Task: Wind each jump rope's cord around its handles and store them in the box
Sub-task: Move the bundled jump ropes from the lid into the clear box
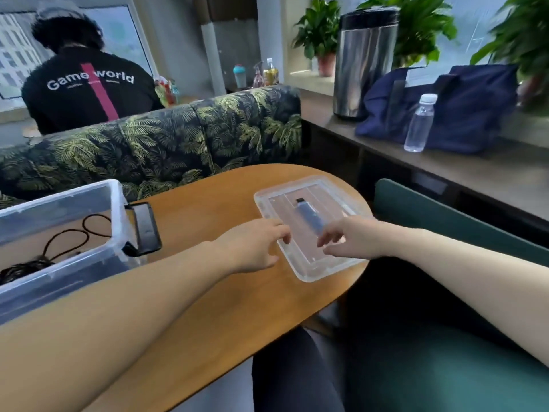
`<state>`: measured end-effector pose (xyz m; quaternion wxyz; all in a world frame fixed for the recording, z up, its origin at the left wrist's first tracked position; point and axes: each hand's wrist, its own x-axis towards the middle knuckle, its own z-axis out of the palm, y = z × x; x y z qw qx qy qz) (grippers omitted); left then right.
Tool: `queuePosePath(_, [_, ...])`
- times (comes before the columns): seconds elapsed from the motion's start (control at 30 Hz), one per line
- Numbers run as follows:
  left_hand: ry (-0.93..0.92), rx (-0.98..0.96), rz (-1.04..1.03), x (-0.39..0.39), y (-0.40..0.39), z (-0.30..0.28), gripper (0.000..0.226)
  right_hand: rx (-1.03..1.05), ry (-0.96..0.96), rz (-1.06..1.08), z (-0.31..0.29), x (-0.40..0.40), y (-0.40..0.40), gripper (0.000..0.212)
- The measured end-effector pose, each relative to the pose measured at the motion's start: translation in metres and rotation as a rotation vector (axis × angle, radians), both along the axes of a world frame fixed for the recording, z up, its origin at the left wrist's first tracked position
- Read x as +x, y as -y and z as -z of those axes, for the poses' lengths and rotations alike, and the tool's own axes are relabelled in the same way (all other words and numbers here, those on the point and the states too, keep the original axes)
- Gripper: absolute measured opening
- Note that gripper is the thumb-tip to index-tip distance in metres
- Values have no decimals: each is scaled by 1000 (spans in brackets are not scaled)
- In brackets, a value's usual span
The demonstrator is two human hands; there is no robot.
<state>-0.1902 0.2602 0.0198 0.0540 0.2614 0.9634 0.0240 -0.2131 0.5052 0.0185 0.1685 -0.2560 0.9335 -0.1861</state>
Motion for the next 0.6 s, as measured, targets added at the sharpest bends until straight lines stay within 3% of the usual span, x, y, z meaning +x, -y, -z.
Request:
queuePosePath(0.17, [21, -48, 91, -13, -22, 43, 46, 21, 18, -40, 42, -13, -30, 29])
queuePosePath(0.3, [-70, -103, 267, -17, -26, 59, 33, -25, -88, -135, 59, -13, -47, 35])
queuePosePath(0.37, [-166, -179, 367, -18, -24, 62, 26, -30, -137, -166, 64, -13, -54, 30])
queuePosePath(0.47, [-238, -276, 412, -16, -21, 70, 38, -29, -173, -184, 68, -13, -59, 19])
queuePosePath(0.57, [-316, -188, 422, -16, -17, 66, 14, -28, -260, -197, 70, -10, -62, 16])
queuePosePath(0.6, [-335, -141, 420, -15, -14, 60, 16, -34, -289, -195, 70, -10, -63, 17])
